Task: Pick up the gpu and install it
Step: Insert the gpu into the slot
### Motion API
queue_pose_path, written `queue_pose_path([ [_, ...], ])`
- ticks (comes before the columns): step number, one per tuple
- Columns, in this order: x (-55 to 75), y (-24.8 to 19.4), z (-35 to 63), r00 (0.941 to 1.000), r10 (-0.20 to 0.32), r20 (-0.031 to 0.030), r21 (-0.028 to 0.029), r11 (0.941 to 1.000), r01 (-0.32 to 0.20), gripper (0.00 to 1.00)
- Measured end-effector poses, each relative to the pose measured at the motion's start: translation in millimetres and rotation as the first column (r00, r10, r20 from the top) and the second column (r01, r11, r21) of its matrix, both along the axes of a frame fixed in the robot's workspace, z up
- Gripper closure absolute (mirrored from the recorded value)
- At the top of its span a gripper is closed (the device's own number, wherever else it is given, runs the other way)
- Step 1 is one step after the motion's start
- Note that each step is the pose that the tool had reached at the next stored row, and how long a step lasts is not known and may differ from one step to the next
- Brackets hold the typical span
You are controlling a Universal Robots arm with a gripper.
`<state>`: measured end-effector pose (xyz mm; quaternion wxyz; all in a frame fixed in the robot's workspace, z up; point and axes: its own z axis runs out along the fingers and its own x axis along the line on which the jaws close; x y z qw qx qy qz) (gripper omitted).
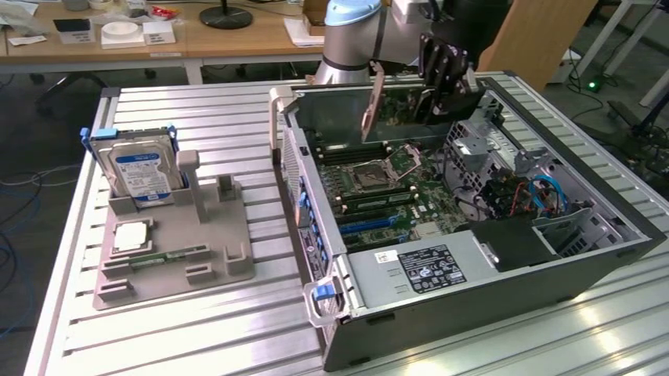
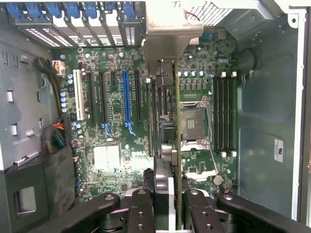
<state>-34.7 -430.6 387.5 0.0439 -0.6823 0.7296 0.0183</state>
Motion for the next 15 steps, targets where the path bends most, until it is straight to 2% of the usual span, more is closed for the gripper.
queue_pose_path([
  [15,0.0,-0.1,-9.3,1.0,0.001,0.0,0.0,1.0,-0.001,0.72],
])
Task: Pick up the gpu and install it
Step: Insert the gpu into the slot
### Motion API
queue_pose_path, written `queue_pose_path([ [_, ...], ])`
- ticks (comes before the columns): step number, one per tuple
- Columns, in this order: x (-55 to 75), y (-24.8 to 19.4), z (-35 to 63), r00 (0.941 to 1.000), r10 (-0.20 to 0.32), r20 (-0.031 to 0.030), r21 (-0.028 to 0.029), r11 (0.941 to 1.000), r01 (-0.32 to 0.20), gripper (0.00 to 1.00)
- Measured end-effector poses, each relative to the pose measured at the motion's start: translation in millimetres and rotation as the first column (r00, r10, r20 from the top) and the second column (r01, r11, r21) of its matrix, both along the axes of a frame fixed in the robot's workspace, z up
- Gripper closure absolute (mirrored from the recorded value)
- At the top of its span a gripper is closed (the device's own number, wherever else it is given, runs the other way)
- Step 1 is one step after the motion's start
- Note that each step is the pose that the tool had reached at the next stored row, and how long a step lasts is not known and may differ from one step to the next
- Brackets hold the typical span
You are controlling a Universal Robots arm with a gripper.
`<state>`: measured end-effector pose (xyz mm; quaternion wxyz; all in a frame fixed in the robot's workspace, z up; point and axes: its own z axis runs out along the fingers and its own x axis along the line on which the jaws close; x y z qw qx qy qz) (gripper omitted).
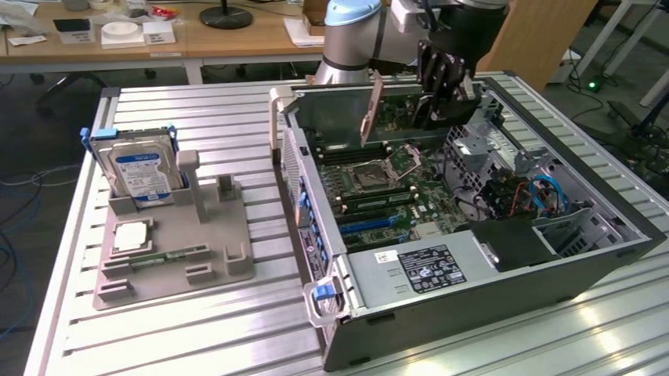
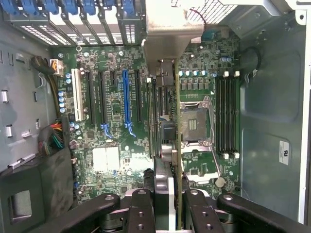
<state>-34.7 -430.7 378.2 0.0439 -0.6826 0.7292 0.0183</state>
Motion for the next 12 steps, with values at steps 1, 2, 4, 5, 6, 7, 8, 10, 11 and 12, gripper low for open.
queue_pose_path([
  [1,0.0,0.0,-0.5,1.0,0.0,0.0,0.0,1.0,0.0,0.72],
  [2,0.0,0.0,-0.8,1.0,0.0,0.0,0.0,1.0,0.0,0.72],
  [4,0.0,0.0,-1.6,1.0,0.0,0.0,-0.0001,1.0,0.0,0.72],
  [5,0.0,0.0,-2.2,1.0,0.0,0.0,0.0,1.0,0.0,0.72],
  [6,0.0,0.0,-2.8,1.0,0.001,0.0,0.0,1.0,-0.001,0.72],
  [7,0.0,-0.1,-3.4,1.0,0.001,0.0,0.0,1.0,-0.001,0.72],
  [8,0.0,-0.1,-4.2,1.0,0.001,0.0001,0.0,1.0,-0.001,0.72],
  [10,0.0,-0.6,-5.9,1.0,0.001,0.0,0.0,1.0,-0.001,0.72],
  [11,0.0,-1.0,-6.8,1.0,0.001,0.0,0.0,1.0,-0.001,0.72],
  [12,0.0,-1.2,-7.3,1.0,0.001,0.0001,0.0,1.0,-0.001,0.72],
])
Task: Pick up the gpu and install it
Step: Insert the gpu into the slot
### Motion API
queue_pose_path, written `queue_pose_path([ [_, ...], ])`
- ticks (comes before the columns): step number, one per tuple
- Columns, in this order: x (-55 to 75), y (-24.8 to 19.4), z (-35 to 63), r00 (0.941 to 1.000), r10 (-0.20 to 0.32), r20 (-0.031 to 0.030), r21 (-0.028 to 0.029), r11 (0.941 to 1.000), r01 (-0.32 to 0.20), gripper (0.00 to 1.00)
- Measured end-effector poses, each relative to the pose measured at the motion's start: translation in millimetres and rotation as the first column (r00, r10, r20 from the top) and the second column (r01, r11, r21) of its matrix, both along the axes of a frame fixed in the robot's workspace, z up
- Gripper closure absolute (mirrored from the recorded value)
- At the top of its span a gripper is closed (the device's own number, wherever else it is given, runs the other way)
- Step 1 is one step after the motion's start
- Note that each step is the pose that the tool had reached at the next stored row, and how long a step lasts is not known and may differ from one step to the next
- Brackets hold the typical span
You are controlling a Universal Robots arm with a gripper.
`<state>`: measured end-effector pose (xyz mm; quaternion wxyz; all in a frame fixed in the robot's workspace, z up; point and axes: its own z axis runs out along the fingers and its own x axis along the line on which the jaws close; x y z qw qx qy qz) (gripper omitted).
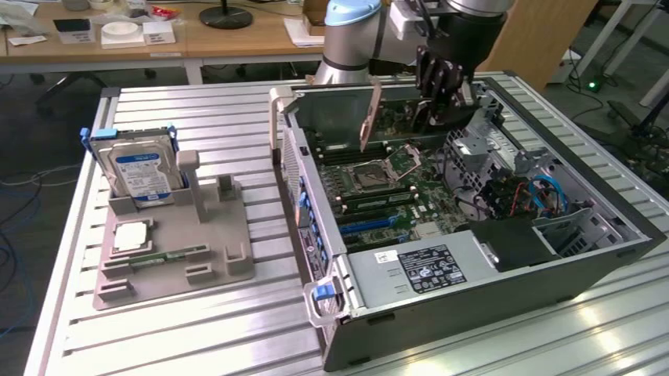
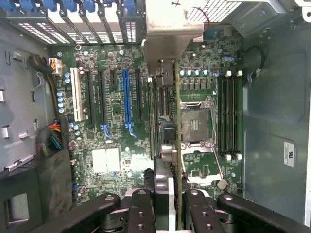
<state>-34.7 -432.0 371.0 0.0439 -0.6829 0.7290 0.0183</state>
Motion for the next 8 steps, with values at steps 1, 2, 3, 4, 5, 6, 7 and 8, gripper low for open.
queue_pose_path([
  [1,0.0,-0.1,-0.5,1.0,0.0,0.0001,0.0006,1.0,0.0,0.72],
  [2,0.1,-0.5,-1.0,1.0,0.0,0.0,0.0028,1.0,0.0,0.72],
  [3,0.1,-1.2,-1.9,1.0,0.0,0.0002,0.0045,1.0,0.0,0.72],
  [4,0.0,-2.6,-2.8,1.0,0.0,0.0,0.0046,1.0,0.0,0.72],
  [5,0.0,-5.1,-3.4,1.0,0.0,-0.0001,0.0045,1.0,0.0,0.72],
  [6,0.0,-6.8,-4.2,1.0,0.0,0.0,0.0048,1.0,0.0,0.72],
  [7,0.0,-7.7,-5.1,1.0,0.0,0.0,0.0049,1.0,0.0,0.72],
  [8,0.0,-8.6,-5.8,1.0,0.0,-0.0001,0.0047,1.0,0.0,0.72],
])
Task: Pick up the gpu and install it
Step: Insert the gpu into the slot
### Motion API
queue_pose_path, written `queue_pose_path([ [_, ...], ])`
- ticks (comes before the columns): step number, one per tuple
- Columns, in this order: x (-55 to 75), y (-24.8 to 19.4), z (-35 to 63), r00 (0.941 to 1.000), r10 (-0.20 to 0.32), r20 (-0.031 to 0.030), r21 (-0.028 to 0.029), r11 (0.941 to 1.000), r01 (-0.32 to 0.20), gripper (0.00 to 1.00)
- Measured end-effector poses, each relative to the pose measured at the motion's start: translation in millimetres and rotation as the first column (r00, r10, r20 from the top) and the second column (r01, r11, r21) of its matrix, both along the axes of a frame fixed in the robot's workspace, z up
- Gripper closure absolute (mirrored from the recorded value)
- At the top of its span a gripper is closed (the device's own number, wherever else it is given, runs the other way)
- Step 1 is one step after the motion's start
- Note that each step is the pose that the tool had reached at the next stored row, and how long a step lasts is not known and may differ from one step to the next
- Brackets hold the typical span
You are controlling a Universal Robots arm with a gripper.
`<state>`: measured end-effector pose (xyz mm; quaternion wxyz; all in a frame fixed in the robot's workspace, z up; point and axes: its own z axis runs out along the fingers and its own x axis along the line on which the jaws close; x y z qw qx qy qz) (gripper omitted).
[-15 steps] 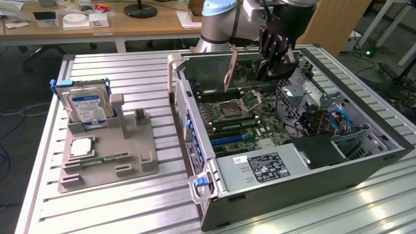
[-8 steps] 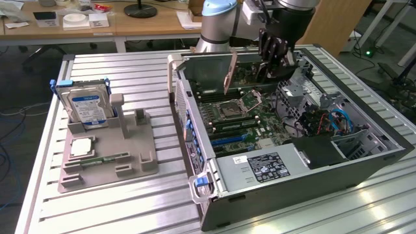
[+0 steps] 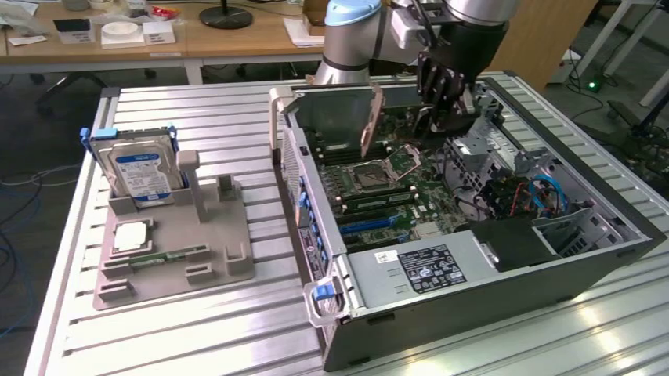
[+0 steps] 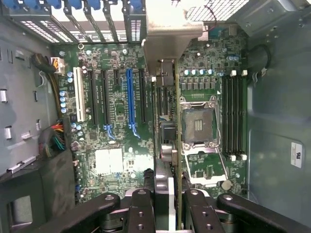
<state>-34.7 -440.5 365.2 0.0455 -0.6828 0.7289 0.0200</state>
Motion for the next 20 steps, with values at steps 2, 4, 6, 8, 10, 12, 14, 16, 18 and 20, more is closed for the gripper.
queue_pose_path([
  [2,-0.1,-0.6,-2.2,1.0,0.0,-0.002,0.0006,1.0,0.0,0.72],
  [4,0.1,-2.5,-4.6,1.0,0.0,-0.0048,0.0017,1.0,0.0,0.72],
  [6,0.1,-3.9,-8.4,1.0,0.0,-0.0061,0.0023,1.0,0.0,0.72],
  [8,-0.2,-4.1,-11.9,1.0,0.0,-0.0064,0.002,1.0,0.0,0.72],
  [10,-0.2,-4.1,-15.1,1.0,0.0,-0.0065,-0.0022,1.0,0.0,0.72],
  [12,-0.7,-4.1,-18.5,1.0,0.0,-0.0064,-0.0041,1.0,0.0,0.72],
  [14,-0.5,-4.5,-18.5,1.0,-0.002,-0.0066,-0.0042,1.0,0.002,0.72],
  [16,-0.6,-5.0,-18.9,1.0,-0.003,-0.0065,-0.0042,1.0,0.003,0.72],
  [18,-1.0,-5.0,-19.5,1.0,-0.002,-0.0067,-0.0101,0.9999,0.002,0.72],
  [20,-2.4,-5.0,-22.3,1.0,-0.003,-0.0089,-0.0102,0.9999,0.003,0.72],
])
